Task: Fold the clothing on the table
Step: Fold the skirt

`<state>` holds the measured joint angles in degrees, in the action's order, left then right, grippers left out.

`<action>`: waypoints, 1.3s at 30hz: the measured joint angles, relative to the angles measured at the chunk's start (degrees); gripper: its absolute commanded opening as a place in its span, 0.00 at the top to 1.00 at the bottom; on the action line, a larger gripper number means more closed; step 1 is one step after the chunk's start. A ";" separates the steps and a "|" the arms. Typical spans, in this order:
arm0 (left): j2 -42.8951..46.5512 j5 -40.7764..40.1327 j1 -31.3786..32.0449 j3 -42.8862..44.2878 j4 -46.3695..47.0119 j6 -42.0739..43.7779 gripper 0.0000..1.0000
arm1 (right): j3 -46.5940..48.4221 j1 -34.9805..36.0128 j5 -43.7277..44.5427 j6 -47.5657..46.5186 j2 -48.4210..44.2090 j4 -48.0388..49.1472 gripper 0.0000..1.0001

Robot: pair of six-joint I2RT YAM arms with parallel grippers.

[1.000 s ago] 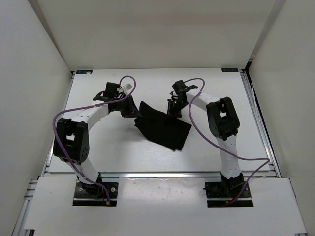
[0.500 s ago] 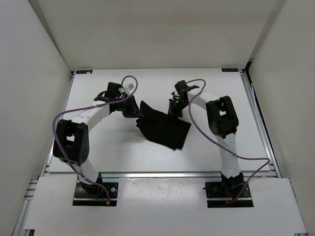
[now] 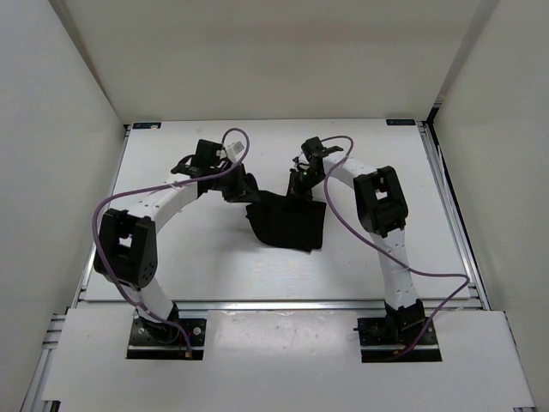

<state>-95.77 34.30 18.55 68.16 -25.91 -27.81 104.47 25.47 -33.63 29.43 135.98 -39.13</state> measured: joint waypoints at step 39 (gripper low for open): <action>-13.25 1.33 21.16 0.02 25.09 -21.84 0.96 | 0.46 -3.93 -5.73 -3.21 1.44 0.00 1.00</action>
<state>-109.01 35.64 39.70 68.18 -0.82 -49.65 104.92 21.54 -39.35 26.22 137.43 -39.13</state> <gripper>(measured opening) 0.157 0.002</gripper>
